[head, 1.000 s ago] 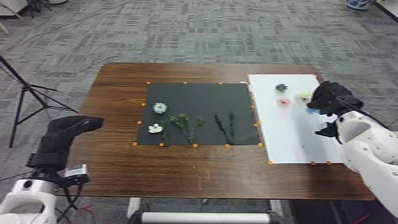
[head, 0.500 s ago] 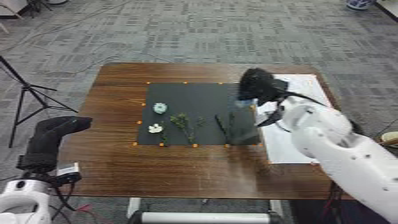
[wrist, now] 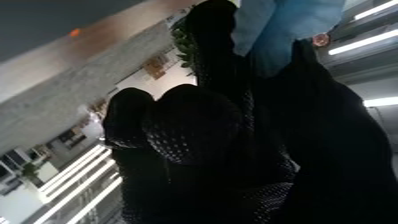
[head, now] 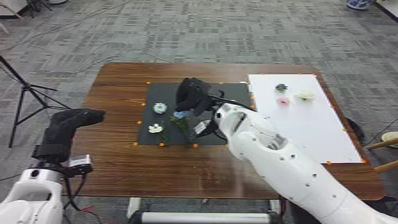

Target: Arrange flowers

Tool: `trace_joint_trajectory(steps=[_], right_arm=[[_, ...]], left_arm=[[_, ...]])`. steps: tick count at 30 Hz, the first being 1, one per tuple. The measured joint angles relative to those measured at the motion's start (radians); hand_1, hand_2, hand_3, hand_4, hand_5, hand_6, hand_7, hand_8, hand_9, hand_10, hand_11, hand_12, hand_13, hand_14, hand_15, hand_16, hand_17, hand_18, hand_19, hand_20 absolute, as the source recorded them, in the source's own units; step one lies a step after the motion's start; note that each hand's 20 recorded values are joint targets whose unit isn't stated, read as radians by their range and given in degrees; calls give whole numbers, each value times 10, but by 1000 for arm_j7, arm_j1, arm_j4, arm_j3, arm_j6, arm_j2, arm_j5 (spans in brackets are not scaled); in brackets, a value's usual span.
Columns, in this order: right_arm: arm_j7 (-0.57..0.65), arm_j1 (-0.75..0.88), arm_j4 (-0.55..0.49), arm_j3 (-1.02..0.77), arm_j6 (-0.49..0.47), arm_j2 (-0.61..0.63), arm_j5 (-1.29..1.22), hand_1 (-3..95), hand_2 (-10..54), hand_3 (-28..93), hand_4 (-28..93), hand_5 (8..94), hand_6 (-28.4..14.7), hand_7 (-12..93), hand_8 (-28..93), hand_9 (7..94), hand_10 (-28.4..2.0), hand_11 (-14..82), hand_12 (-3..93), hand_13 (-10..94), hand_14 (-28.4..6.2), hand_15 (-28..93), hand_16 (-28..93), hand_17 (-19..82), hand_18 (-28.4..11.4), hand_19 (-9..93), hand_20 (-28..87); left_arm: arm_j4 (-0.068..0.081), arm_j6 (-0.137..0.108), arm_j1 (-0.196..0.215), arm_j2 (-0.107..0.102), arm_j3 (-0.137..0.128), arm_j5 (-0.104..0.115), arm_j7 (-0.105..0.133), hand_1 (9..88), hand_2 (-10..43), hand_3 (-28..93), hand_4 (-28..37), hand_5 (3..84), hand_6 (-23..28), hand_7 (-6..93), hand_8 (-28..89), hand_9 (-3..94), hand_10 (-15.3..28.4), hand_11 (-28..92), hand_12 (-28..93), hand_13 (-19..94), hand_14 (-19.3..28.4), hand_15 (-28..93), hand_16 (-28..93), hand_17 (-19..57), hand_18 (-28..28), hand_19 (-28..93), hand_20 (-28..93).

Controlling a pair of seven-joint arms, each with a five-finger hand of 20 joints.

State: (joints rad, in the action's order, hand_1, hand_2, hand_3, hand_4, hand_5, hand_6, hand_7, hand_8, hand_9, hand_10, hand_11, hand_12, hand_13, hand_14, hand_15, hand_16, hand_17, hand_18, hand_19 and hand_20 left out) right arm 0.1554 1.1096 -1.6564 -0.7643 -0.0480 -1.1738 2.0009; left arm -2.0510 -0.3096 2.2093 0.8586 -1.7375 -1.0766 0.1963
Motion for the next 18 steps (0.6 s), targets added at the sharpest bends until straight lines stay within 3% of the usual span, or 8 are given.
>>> trace_joint_trajectory(steps=[9, 18], right_arm=[[-34, 14, 143, -37, -26, -121, 123, 614, -95, 561, -265, 812, 20, 246, 77, 921, -84, 48, 275, 925, -22, 534, 363, 561, -168, 932, 497], [-95, 17, 217, -32, 52, -153, 234, 587, -95, 605, -268, 792, 31, 276, 68, 888, -87, 46, 268, 916, -22, 537, 369, 554, -168, 932, 501]], left_arm=[[2, 4, -11, 27, 41, -1, 4, 253, 4, 697, -215, 615, -60, 288, -121, 597, 109, 223, 161, 454, 174, 275, 36, 37, 150, 218, 248], [2, 15, -18, 46, 60, -14, 7, 251, 4, 701, -216, 601, -66, 309, -138, 590, 100, 222, 158, 456, 167, 255, 44, 37, 150, 210, 248]])
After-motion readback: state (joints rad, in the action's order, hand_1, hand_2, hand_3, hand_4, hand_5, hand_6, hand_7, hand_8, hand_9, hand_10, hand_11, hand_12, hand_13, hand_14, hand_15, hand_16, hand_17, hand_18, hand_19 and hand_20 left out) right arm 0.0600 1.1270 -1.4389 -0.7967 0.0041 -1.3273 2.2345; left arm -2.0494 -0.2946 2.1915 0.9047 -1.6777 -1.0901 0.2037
